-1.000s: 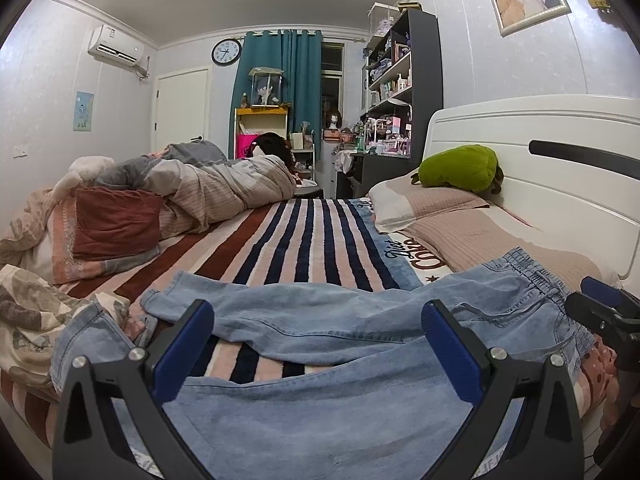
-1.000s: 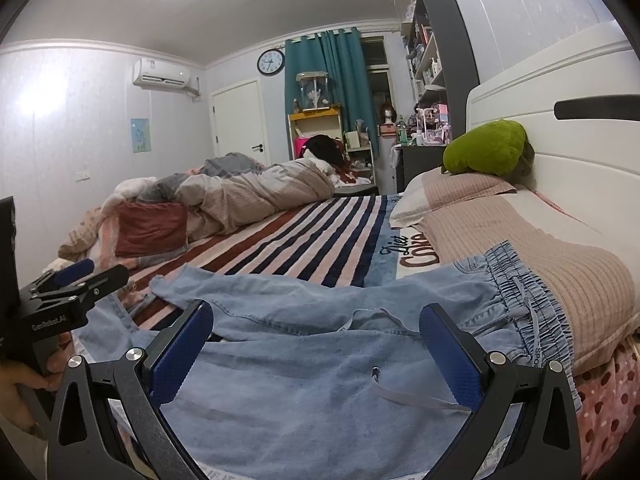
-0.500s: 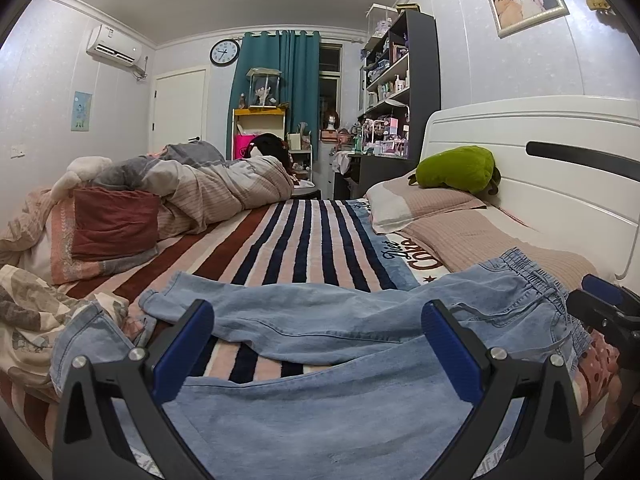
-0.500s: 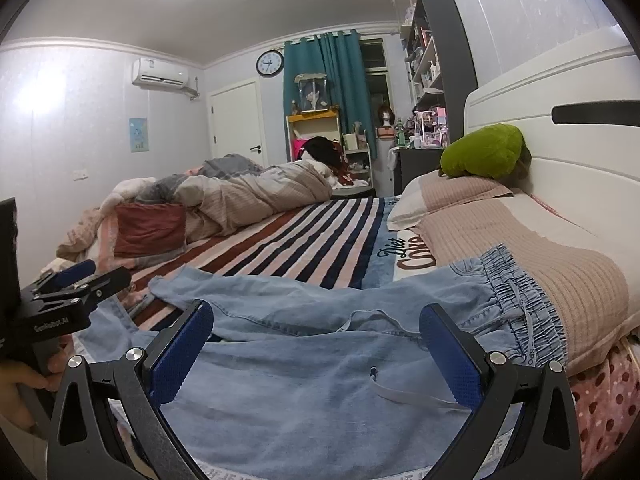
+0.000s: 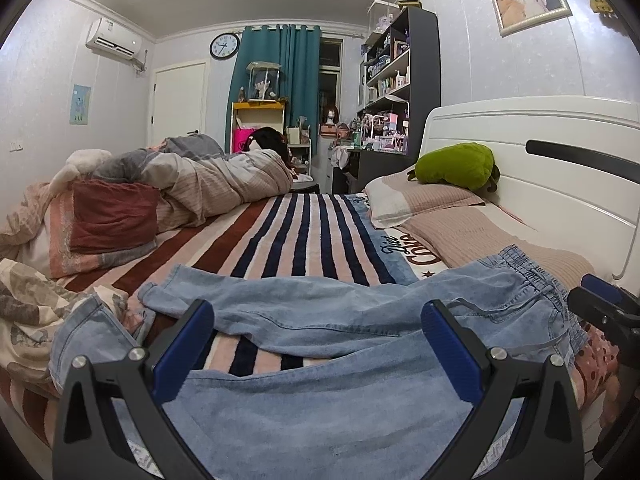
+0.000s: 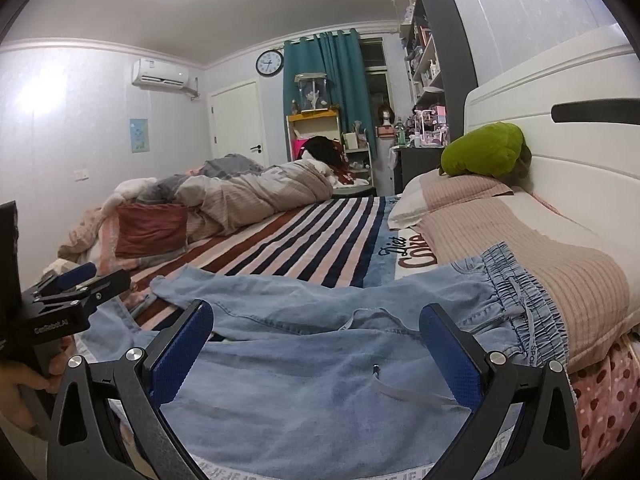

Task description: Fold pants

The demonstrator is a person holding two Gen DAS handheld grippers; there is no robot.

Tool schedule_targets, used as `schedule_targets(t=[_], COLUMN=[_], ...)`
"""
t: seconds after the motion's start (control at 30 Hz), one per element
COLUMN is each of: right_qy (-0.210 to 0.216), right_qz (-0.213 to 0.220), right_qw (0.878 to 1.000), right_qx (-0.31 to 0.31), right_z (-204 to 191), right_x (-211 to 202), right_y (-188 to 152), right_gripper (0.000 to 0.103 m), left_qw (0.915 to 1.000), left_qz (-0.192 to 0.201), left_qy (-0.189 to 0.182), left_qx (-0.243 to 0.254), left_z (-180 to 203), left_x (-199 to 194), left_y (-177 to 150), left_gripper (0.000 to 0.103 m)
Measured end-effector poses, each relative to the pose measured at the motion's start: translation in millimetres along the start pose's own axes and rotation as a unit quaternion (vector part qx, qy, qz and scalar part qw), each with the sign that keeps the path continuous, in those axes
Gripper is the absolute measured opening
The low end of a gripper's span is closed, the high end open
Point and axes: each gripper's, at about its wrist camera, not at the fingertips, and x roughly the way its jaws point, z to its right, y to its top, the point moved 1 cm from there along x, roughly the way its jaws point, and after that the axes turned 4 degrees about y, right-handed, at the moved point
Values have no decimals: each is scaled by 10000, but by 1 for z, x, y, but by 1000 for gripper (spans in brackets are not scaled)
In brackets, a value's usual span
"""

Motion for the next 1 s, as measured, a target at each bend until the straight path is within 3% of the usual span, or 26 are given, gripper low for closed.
schedule_targets(t=[0.23,0.3,0.37,0.5,0.67,0.83,1.0], right_qy=[-68,-111,-200,-354,-459,-563,-729], right_qz=[-18,-12,-29,-155,-406,-747,-887], right_qw=[9999,9998,9994,9980,9953,9909,9869], right_qx=[118,187,277,495,756,972,1132], right_z=[4,10,18,36,58,76,84], right_x=[-8,-12,-18,-24,-18,-7,-8], right_y=[0,-2,-6,-20,-46,-74,-91], right_gripper=[103,95,81,81,68,65,66], left_qw=[9997,9994,9988,9963,9897,9787,9689], left_qz=[-168,-252,-343,-617,-964,-1456,-1753], left_qy=[-48,-16,38,288,571,604,304], left_qx=[-171,-245,-345,-530,-889,-1312,-1720], left_z=[-23,-35,-51,-89,-136,-171,-186], left_x=[2,2,1,2,-2,0,9], left_y=[-4,-8,-14,-34,-62,-98,-126], left_gripper=[102,102,102,102,102,102,102])
